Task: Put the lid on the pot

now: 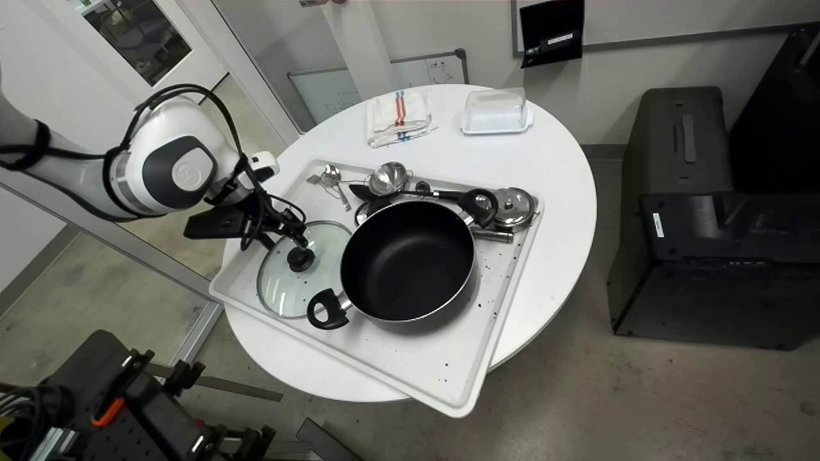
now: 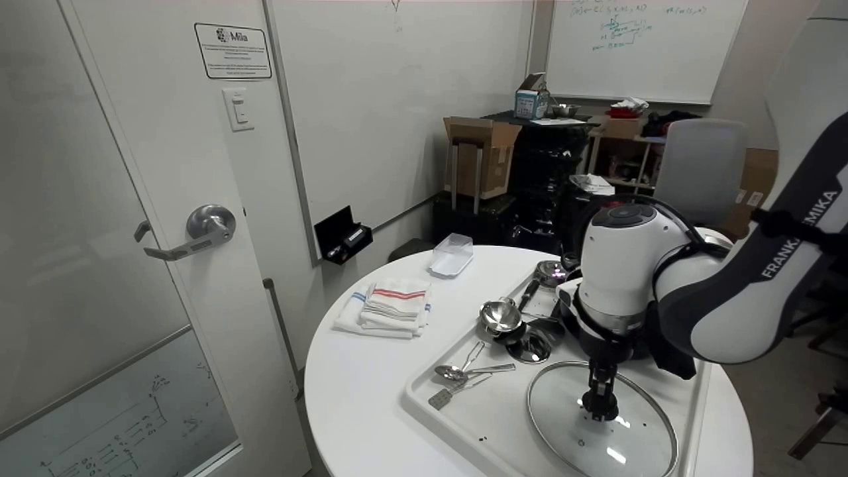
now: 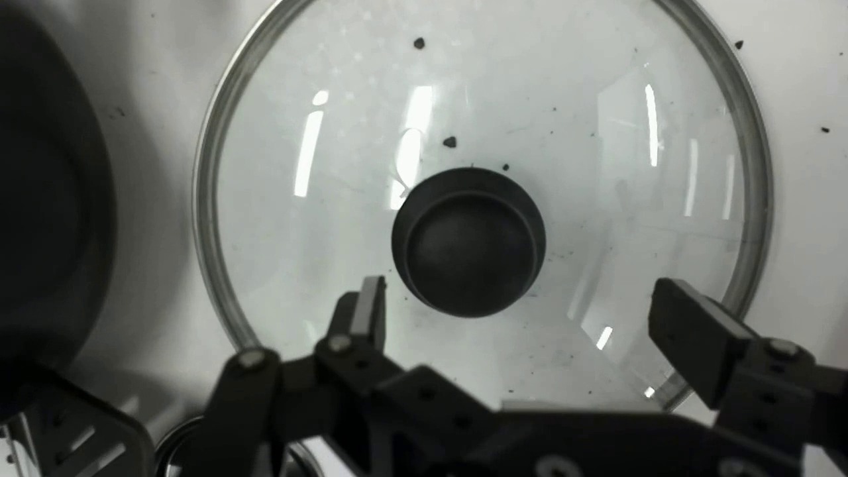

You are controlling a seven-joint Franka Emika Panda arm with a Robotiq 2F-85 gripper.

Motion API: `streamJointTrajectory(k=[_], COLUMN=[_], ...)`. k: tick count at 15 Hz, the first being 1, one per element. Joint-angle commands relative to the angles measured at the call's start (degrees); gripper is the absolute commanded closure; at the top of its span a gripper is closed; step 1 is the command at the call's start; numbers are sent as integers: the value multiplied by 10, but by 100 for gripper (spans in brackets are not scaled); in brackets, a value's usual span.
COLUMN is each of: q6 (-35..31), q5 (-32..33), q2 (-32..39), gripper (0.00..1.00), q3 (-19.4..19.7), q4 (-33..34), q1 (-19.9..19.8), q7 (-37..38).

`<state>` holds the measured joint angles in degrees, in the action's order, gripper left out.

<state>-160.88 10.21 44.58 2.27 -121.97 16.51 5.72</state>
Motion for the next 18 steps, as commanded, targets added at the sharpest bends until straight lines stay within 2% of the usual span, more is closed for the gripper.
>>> streamJointTrajectory(k=[1,16,17,18], q6=[-5,9,9,9], q5=[3,1,1,1], q2=[28,21,21,21], gripper=[0,0,25,26], q3=[18,30,29,28], q4=[29,1,1,0], q1=[20,13,12,12], q7=[20,20,20,19])
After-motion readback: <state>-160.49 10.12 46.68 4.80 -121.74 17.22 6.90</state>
